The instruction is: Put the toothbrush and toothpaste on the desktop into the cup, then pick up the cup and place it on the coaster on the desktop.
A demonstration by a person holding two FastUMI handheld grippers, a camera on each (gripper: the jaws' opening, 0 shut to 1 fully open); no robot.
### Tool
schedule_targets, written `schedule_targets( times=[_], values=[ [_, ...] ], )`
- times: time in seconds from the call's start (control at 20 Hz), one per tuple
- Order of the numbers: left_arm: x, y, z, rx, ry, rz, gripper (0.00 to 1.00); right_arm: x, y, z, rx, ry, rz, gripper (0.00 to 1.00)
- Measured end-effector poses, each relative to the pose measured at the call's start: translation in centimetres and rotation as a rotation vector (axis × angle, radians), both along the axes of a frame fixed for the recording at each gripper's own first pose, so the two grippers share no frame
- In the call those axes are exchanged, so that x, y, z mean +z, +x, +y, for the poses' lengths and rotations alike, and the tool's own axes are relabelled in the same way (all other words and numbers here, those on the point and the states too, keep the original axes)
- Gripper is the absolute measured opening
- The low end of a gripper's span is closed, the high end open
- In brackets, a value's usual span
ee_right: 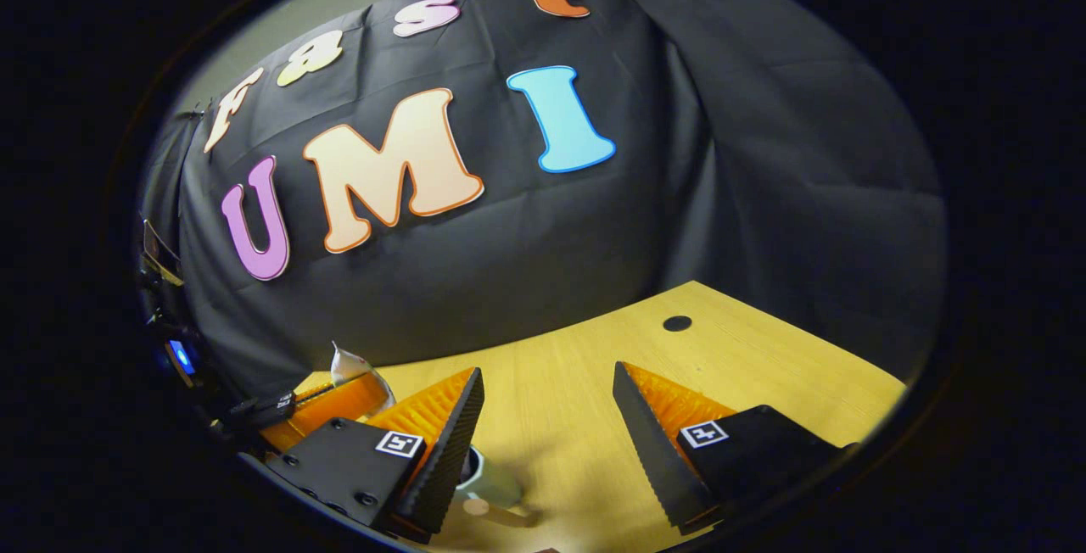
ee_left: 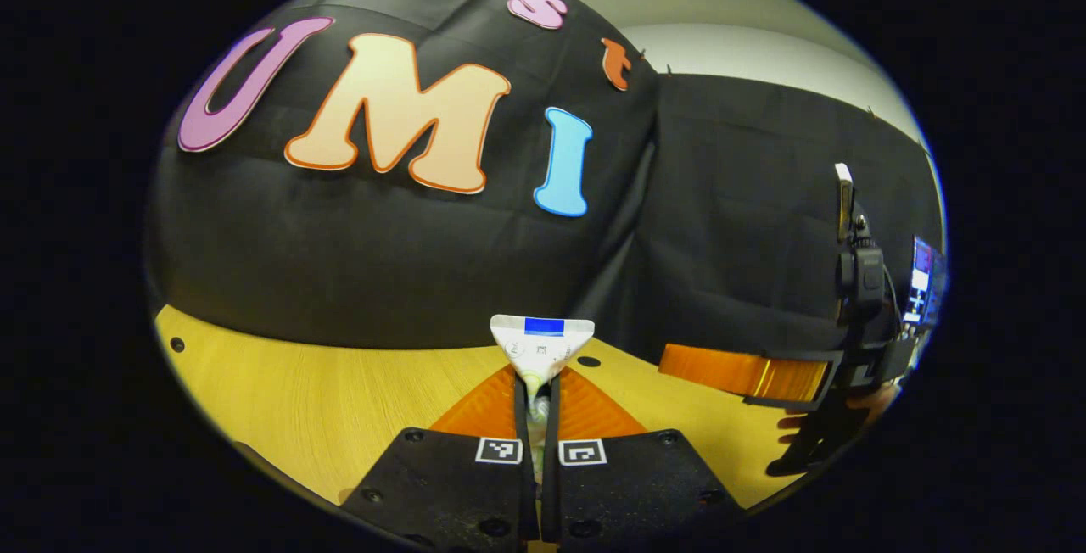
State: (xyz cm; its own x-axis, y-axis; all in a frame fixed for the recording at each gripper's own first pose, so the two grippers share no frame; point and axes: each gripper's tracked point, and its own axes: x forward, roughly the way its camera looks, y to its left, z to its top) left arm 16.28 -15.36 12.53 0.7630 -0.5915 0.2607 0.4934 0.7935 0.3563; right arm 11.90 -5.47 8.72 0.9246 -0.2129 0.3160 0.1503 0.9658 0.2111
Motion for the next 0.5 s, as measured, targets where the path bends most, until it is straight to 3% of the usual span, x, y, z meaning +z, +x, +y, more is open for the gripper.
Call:
schedule_targets(
  times=[0.2,0.5],
  values=[
    [-2.4,0.6,-0.6,0.005,0.040,0.022,0.04,-1.4,-1.4,-0.8,-0.018,-0.016,0.027,0.94],
    [-3.3,-0.2,-0.7,-0.008,0.039,0.047,0.22,-1.9,-2.3,-0.4,-0.008,-0.035,0.048,0.94]
  ],
)
